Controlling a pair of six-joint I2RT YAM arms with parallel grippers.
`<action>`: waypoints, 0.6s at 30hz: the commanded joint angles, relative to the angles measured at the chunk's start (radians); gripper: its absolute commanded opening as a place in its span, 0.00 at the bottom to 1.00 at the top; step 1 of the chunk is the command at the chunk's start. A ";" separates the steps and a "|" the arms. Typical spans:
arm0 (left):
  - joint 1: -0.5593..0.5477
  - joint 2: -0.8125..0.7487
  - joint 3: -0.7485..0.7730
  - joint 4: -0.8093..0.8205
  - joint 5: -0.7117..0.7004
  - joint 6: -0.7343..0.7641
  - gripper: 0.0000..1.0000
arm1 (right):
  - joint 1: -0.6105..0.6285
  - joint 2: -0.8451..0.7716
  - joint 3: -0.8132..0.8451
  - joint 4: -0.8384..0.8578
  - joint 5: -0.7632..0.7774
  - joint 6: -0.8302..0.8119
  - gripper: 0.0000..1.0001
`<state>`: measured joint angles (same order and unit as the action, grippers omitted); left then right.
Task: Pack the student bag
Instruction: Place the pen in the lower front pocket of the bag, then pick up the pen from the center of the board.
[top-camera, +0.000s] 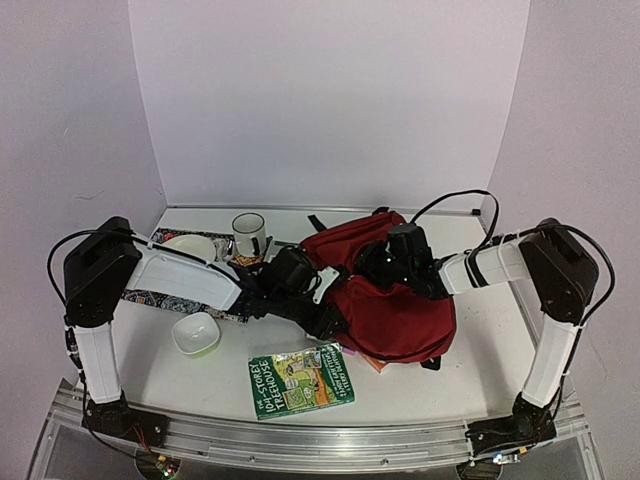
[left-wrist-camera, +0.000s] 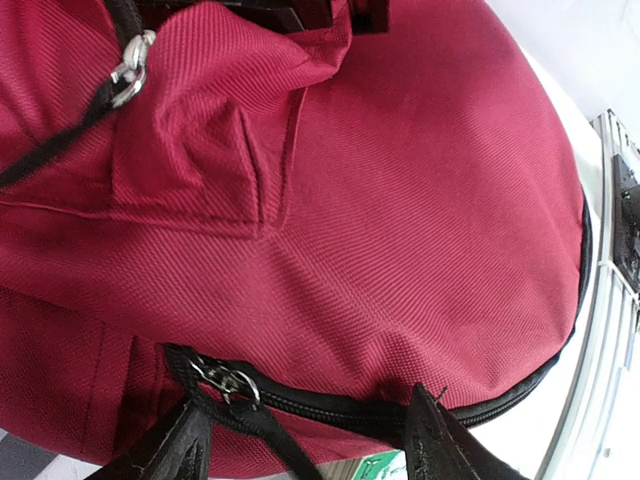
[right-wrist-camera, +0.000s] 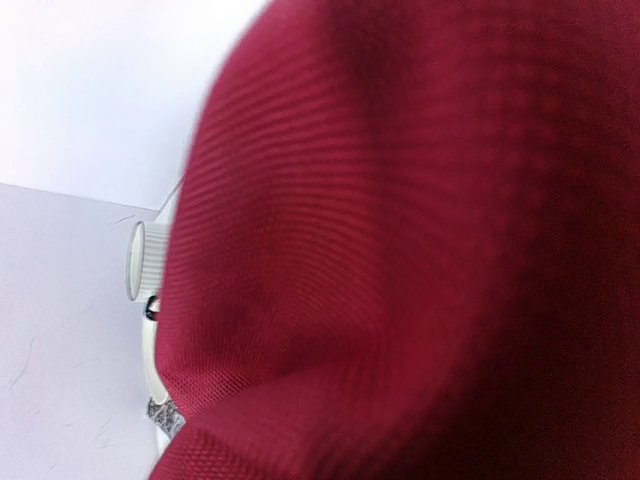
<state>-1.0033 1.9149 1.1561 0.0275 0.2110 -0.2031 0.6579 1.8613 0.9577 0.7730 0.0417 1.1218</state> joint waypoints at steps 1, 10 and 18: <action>-0.009 -0.065 -0.009 0.031 0.013 -0.015 0.66 | 0.003 -0.010 0.064 0.036 -0.033 -0.017 0.40; -0.006 -0.175 -0.022 -0.011 -0.098 -0.015 0.69 | 0.003 -0.194 0.017 -0.300 -0.033 -0.140 0.59; 0.031 -0.246 -0.039 -0.095 -0.156 -0.044 0.71 | 0.022 -0.350 0.029 -0.641 -0.024 -0.302 0.62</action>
<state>-1.0005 1.7390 1.1310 -0.0225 0.1041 -0.2196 0.6581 1.5854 0.9722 0.3648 0.0096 0.9445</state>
